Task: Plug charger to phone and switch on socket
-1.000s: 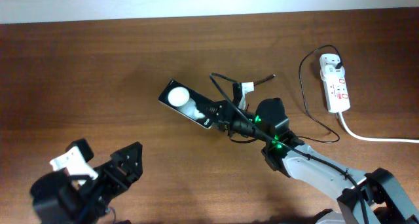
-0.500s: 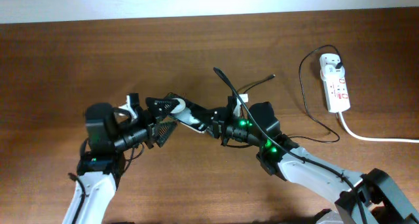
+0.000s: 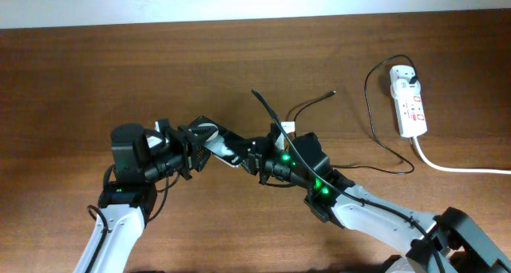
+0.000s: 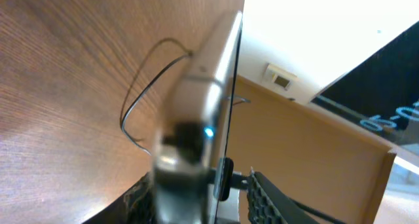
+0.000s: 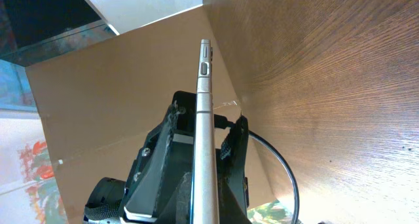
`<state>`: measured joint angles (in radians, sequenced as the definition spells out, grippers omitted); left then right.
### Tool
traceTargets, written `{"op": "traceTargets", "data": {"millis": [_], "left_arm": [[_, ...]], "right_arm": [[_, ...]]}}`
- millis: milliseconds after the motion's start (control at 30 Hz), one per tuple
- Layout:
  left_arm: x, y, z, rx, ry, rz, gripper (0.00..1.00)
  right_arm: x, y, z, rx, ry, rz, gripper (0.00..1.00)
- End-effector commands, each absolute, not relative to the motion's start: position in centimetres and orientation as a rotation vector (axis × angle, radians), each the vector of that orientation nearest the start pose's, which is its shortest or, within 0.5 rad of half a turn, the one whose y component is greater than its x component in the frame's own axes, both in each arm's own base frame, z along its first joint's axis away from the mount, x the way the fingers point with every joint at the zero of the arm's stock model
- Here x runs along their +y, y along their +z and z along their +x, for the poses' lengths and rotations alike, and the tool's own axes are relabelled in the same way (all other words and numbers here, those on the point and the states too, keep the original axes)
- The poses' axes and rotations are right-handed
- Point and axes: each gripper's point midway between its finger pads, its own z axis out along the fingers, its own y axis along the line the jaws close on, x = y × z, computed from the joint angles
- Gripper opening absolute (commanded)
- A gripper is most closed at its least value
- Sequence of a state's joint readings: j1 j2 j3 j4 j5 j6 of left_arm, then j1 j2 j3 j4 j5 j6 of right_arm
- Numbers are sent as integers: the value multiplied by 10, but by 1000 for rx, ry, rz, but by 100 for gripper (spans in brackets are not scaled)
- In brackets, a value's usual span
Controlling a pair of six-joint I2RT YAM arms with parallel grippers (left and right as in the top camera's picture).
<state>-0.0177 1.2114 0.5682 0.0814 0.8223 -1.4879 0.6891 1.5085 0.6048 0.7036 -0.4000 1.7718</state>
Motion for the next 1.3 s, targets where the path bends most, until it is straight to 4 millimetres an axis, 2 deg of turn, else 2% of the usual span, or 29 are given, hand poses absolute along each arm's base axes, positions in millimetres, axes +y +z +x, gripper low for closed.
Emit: {"op": "traceTargets", "data": {"millis": [0,100,167,267,333,433,500,567,600,667,700,767,900,933,967,1000,1033,1100,1167,1200,1267], "left_arm": [[-128,163,327,2114,-1650,-1224,42],[-136,164,324,2129,-1668,-1211,41],[-144,164,321,2142,-1686,-1227,35],[-145,164,321,2142,-1680,-1228,31],[-144,163,323,2136,-1670,-1235,25],[-144,163,323,2126,-1683,-1275,11],[-144,167,325,2115,-1691,-1254,9],[-144,169,326,2106,-1696,-1239,0],[-144,170,327,2100,-1692,-1238,0],[-138,168,332,2073,-1657,-1255,0],[-134,167,335,2058,-1625,-1249,0],[-115,167,343,2036,-1534,-1159,0],[-60,160,356,1971,-1395,-1121,0],[-47,156,357,1961,-1406,-1145,0],[-43,155,357,1960,-1426,-1131,0],[-43,156,358,1963,-1458,-1102,0],[-44,156,360,1965,-1487,-1075,0],[-52,152,366,1979,-1576,-977,0],[-61,137,368,2023,-1678,-928,0],[-67,130,367,2044,-1743,-884,0],[-76,125,360,2072,-1850,-788,0]], "right_arm": [[328,191,293,2110,1944,807,4],[327,191,294,2105,1941,816,4],[327,191,294,2105,1945,828,4],[327,191,294,2105,1948,833,4],[328,191,293,2111,1967,862,4],[328,191,293,2110,1967,862,4],[328,191,292,2113,1969,859,4],[328,191,292,2114,1968,859,4],[328,191,292,2114,1968,859,4],[328,191,292,2115,1967,859,17],[328,190,292,2117,1957,843,28],[326,180,291,2158,1920,880,42],[315,129,279,2359,1712,1060,57],[308,116,278,2400,1633,1060,59],[301,113,284,2397,1546,893,63],[297,112,289,2381,1475,749,78],[294,110,292,2372,1409,634,99],[286,101,295,2371,1219,343,99],[281,101,300,2336,1117,169,99],[273,97,305,2348,1089,189,99],[242,83,317,2426,988,312,99]]}}
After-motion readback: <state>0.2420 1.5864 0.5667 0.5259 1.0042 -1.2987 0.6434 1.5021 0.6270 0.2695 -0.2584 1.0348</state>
